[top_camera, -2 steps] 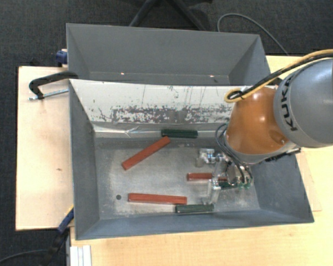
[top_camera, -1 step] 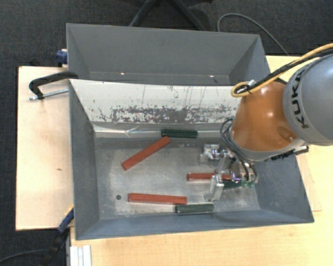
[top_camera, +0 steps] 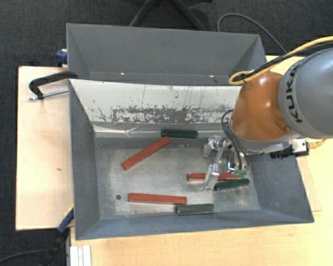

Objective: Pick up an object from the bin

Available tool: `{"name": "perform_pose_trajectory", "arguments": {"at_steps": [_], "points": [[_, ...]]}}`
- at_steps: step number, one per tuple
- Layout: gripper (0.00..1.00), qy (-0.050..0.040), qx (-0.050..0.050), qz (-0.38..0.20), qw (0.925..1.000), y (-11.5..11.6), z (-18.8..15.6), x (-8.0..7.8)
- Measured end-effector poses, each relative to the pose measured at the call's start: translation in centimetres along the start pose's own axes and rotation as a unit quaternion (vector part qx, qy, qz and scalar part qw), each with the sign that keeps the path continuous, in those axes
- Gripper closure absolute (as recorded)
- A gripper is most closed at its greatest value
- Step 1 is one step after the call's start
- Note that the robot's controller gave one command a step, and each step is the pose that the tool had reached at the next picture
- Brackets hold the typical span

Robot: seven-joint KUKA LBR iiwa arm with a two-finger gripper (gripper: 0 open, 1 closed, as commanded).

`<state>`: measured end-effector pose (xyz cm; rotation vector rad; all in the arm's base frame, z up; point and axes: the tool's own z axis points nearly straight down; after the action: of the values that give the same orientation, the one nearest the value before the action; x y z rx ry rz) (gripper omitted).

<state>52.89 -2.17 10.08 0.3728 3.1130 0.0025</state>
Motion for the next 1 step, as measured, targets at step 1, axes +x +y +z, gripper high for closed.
{"name": "perform_pose_trajectory", "arguments": {"at_steps": [1], "points": [[0.0,0.0045,0.001,0.079,0.9969,-0.32,3.11,1.09]]}}
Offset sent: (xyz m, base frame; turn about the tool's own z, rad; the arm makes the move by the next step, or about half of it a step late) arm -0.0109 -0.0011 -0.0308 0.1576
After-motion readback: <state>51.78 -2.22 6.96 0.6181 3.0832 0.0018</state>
